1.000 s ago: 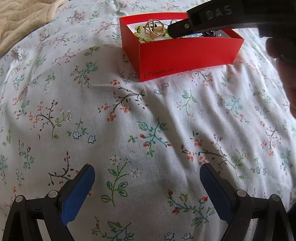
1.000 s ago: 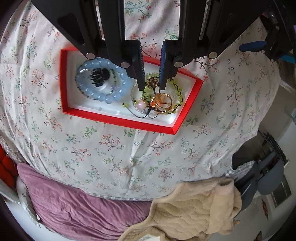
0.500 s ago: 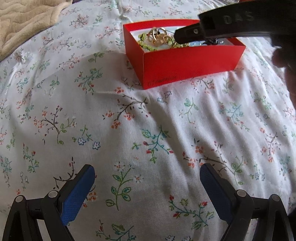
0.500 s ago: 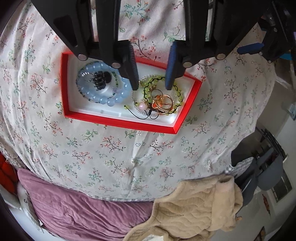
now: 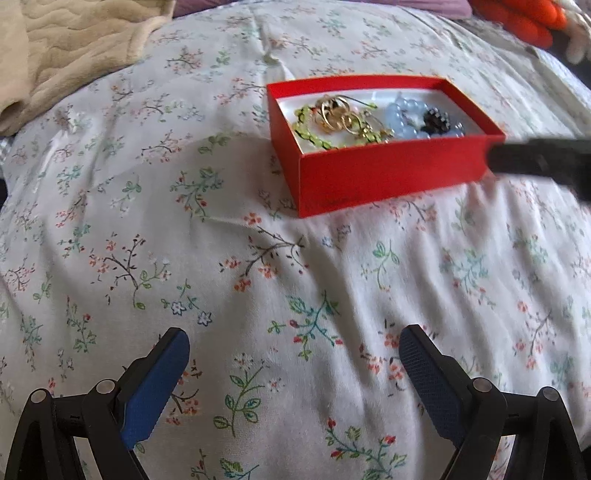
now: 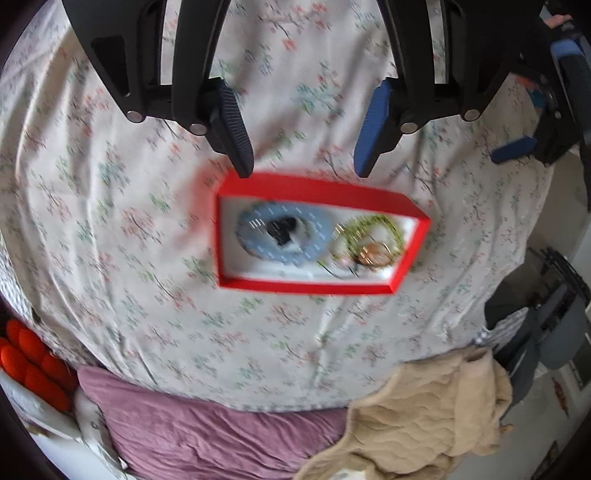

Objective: Organize jewelry

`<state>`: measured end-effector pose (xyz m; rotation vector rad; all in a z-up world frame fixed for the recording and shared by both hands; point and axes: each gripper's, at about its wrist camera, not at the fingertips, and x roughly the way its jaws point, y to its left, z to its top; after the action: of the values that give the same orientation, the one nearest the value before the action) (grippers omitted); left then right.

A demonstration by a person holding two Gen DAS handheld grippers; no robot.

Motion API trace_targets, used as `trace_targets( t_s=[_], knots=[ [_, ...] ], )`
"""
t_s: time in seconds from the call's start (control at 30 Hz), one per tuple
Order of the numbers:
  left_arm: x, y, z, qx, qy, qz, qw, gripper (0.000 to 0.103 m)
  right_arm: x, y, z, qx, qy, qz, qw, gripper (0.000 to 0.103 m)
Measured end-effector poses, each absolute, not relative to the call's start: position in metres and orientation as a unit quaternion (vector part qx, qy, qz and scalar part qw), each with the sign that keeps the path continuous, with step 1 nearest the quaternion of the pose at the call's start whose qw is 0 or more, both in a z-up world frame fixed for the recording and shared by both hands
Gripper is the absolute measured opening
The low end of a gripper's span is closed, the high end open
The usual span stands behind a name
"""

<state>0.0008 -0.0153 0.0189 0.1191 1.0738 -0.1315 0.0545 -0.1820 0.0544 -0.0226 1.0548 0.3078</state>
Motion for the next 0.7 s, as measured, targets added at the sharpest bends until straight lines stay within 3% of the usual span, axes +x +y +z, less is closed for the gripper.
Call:
trace_targets(
  t_s=[0.13,0.4,0.7],
  knots=[
    [0.003,-0.02,0.025,0.057,0.504,-0.042,0.861,0.095,0.046,-0.193,0.053,-0.018,0.516,0.131,0.847,0.068],
    [0.011,-0.023,0.029,0.042,0.506,0.002,0.861,0.099,0.037,-0.2,0.046,-0.041,0.529,0.095,0.842,0.094],
    [0.02,-0.026,0.031,0.03,0.499,0.026,0.865,0.099,0.04,-0.203,0.042,-0.037,0.535,0.083,0.84,0.095]
  ],
)
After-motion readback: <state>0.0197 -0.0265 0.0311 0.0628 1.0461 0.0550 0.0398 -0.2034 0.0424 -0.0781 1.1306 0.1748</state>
